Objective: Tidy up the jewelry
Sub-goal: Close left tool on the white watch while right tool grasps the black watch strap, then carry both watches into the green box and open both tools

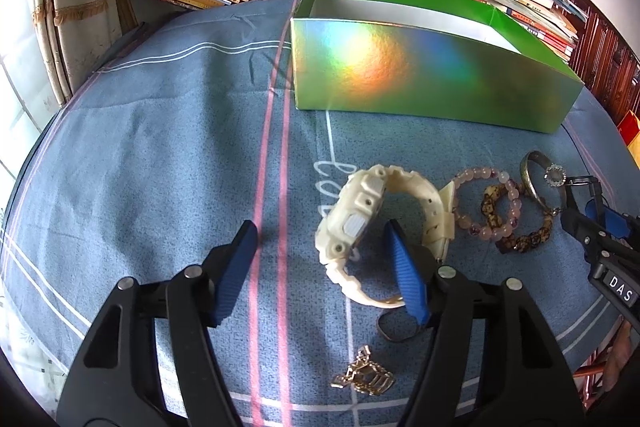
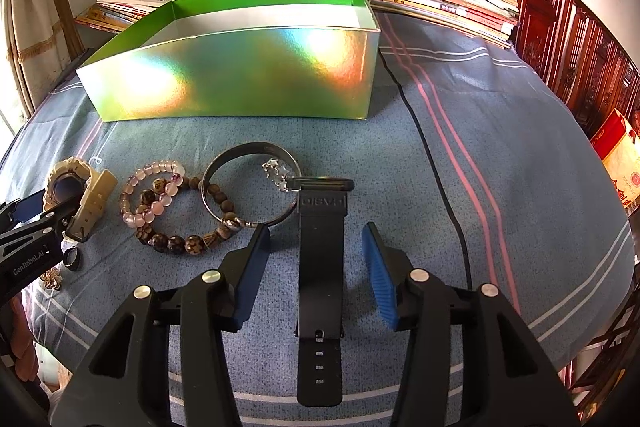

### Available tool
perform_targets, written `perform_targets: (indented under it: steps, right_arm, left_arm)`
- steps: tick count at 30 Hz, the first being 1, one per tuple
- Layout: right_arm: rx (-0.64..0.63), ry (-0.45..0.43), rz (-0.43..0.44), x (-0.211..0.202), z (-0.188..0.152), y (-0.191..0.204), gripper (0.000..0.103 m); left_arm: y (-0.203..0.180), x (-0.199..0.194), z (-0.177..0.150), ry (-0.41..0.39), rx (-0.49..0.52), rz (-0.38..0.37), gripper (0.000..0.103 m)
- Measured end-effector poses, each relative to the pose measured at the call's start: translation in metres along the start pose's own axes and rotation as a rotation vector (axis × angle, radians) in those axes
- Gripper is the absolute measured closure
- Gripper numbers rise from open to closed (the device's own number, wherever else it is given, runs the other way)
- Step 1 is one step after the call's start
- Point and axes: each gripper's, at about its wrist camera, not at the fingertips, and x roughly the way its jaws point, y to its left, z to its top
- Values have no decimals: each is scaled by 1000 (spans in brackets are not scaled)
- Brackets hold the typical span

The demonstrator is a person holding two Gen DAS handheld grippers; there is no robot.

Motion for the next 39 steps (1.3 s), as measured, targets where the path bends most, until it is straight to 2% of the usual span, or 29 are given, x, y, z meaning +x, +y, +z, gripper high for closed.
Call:
perform_targets:
  steps: [5,7,10,12,15,16,20,39]
  right_arm:
    - [-4,-7,-4,0,-1,1,54]
    - [-11,-8,-5,-1,-2,2,54]
    - [-31,-15,22,-4,-5,5,68]
    - [-47,-20,25,-5,-6,7,77]
    - [-58,-25,17,-6,-7,8,81]
    - [-53,-24,17,-7,-6,7,82]
    - [-45,-23,10,-9,-6,6,85]
    - [-15,-115,41,-43,11,1,86]
  left_arm:
    - [-6,0,0,-16,23,-8,46]
    - [-9,0,0,-21,40,-17,55]
    - [-15,-1,0,-24,58,-29,67]
    - [-18,-2,0,-27,68,-19,69]
    - [-20,-2,1,-25,64,-11,70]
    - [-20,-2,1,-27,62,-1,78]
    - [-20,-3,1,-25,65,8,77]
    - [-14,-19,6,-54,50,-1,80]
